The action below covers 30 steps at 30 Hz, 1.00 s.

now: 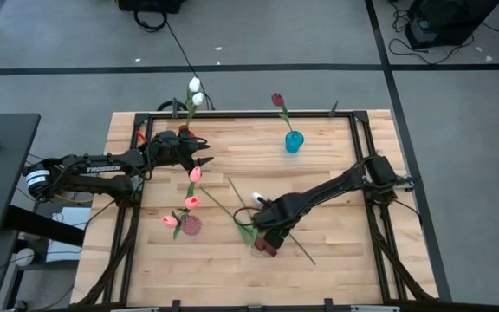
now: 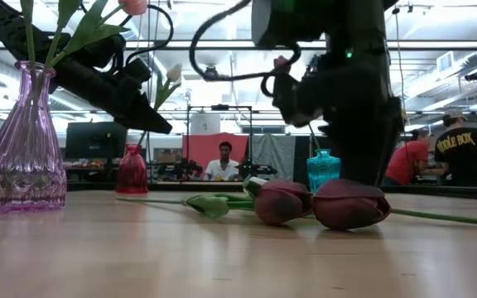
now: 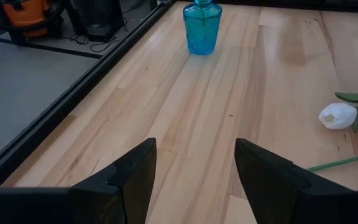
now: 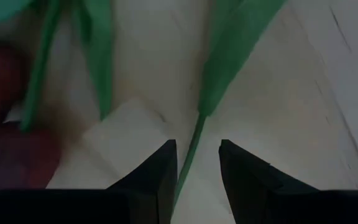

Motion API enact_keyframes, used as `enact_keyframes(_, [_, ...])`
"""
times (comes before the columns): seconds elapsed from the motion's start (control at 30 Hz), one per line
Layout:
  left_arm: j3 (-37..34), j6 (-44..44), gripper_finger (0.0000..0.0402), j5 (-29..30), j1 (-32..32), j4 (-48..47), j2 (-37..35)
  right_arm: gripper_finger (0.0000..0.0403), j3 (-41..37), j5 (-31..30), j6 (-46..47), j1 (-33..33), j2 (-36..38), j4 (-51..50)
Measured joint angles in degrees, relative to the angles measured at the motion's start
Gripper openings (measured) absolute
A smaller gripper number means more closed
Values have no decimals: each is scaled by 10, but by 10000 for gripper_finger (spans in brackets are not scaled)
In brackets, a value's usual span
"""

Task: Sort flowers into vase by color
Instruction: Put the white flower into the red vase

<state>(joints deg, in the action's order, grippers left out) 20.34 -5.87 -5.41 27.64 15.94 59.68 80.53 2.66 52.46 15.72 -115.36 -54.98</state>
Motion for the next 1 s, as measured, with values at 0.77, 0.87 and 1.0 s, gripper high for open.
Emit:
enact_keyframes(0.77, [0, -12, 223, -47, 1, 30, -4, 5, -1, -77, -73, -14, 36, -4])
enact_keyframes(0.87, [0, -14, 223, -64, 1, 53, -14, 4, -19, -125, -88, -30, 69, -4])
enact_keyframes(1.0, [0, -15, 223, -77, 0, 115, -24, 2, -46, -189, -117, -55, 124, 12])
